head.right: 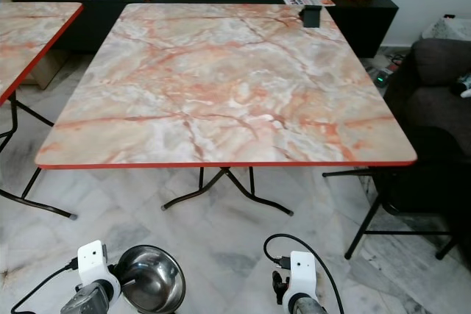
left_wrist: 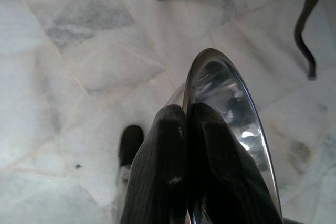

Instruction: Setting the table

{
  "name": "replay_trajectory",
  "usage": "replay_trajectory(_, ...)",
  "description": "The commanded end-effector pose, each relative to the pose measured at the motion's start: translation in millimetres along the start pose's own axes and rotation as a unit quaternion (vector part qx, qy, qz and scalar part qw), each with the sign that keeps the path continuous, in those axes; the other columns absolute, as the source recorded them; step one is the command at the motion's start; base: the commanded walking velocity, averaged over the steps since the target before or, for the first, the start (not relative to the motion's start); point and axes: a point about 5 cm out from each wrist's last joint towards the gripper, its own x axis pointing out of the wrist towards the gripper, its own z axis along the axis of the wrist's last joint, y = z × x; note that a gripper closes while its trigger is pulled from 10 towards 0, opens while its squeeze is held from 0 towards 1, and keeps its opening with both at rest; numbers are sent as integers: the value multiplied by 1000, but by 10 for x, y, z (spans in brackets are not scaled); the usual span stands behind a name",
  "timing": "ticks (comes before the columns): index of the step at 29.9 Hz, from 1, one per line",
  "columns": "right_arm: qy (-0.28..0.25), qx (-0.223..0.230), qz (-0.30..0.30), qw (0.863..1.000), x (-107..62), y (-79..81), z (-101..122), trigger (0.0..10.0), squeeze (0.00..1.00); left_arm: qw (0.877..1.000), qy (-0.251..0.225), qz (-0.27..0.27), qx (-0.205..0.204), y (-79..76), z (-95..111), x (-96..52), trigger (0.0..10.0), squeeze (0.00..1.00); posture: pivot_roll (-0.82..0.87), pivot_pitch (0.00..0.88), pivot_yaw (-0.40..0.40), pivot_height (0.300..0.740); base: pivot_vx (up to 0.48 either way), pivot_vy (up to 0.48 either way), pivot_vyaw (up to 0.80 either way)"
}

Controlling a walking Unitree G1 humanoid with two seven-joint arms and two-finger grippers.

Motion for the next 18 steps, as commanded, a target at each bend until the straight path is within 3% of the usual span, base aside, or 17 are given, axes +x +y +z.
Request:
replay_trajectory(1, 7, 6, 1, 1000, -2, 24, -32, 10000, 0, 1000, 8, 12, 5, 84, -44, -23, 10000, 0, 13, 132, -39, 740, 0, -300, 0)
replay_trajectory(18, 4, -4, 4, 1000, 4, 12, 1, 10000, 0, 1000, 3, 16, 11, 126, -12, -25, 10000, 0, 15, 94, -49, 740, 0, -308, 0)
